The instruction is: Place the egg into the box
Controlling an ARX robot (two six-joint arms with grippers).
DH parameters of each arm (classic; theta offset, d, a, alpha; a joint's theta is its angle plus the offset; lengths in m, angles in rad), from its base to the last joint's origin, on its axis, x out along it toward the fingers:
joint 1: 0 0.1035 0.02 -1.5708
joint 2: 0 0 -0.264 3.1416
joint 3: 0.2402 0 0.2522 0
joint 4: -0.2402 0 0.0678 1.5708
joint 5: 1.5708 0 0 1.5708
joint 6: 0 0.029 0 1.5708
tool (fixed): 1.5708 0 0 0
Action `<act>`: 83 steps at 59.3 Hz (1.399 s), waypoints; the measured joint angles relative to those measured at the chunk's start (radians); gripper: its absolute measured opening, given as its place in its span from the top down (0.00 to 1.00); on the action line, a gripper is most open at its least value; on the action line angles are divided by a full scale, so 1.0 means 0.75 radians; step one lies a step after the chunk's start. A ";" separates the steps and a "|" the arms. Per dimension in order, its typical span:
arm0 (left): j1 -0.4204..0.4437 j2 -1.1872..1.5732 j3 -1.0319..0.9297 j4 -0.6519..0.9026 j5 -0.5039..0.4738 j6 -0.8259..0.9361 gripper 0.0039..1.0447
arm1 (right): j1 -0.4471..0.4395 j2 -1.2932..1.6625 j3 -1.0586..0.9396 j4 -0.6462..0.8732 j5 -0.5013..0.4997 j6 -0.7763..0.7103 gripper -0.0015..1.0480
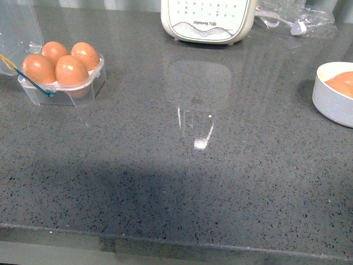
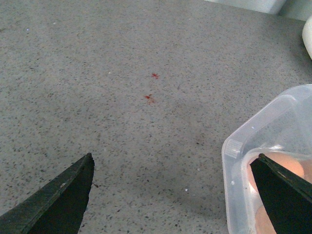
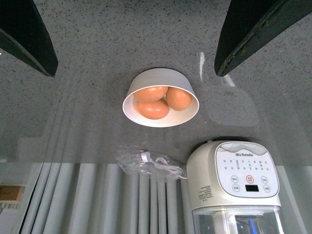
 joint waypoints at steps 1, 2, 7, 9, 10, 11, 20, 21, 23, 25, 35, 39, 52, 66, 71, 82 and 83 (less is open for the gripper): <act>-0.013 0.000 0.001 -0.001 0.001 0.000 0.06 | 0.000 0.000 0.000 0.000 -0.001 0.000 0.07; -0.026 0.000 0.001 -0.001 -0.005 0.001 0.06 | -0.001 0.000 0.000 0.000 0.000 0.000 0.07; -0.085 -0.001 0.001 -0.001 -0.030 0.000 0.06 | 0.000 0.000 0.000 0.000 -0.001 0.000 0.07; -0.104 -0.003 0.001 -0.004 -0.031 -0.001 0.06 | -0.001 0.000 0.000 0.000 -0.001 0.000 0.07; -0.112 -0.005 0.001 -0.005 -0.035 -0.001 0.06 | 0.000 0.000 0.000 0.000 -0.001 0.000 0.07; -0.125 -0.007 0.001 -0.007 -0.040 -0.001 0.06 | 0.000 0.000 0.000 0.000 -0.001 0.000 0.07; -0.218 -0.058 -0.007 -0.027 -0.059 -0.002 0.06 | 0.000 0.000 0.000 0.000 -0.001 0.000 0.07; -0.233 -0.070 -0.009 -0.035 -0.059 -0.002 0.06 | 0.000 0.000 0.000 0.000 -0.001 0.000 0.07; -0.256 -0.093 -0.014 -0.050 -0.057 -0.002 0.06 | -0.001 0.000 0.000 0.000 -0.001 -0.001 0.07; -0.279 -0.117 -0.021 -0.066 -0.053 0.001 0.06 | 0.000 0.000 0.000 0.000 -0.001 0.000 0.07; -0.464 -0.347 -0.099 -0.321 0.053 0.111 0.06 | 0.000 0.000 0.000 0.000 -0.001 0.000 0.07; -0.512 -0.416 -0.112 -0.391 0.072 0.149 0.06 | 0.000 0.000 0.000 0.000 0.000 0.000 0.07; -0.550 -0.495 -0.111 -0.470 0.053 0.181 0.06 | 0.000 0.000 0.000 0.000 -0.001 0.000 0.07; -0.489 -0.550 -0.089 -0.456 -0.020 0.182 0.06 | 0.000 0.000 0.000 0.000 -0.001 0.000 0.07; -0.443 -0.593 -0.087 -0.428 -0.015 0.172 0.06 | 0.000 0.000 0.000 0.000 -0.001 0.000 0.07; -0.314 -0.712 -0.103 -0.409 -0.017 0.180 0.06 | 0.000 0.000 0.000 0.000 -0.001 -0.001 0.07; -0.299 -0.721 -0.107 -0.408 -0.015 0.184 0.06 | 0.000 0.000 0.000 0.000 -0.001 0.000 0.07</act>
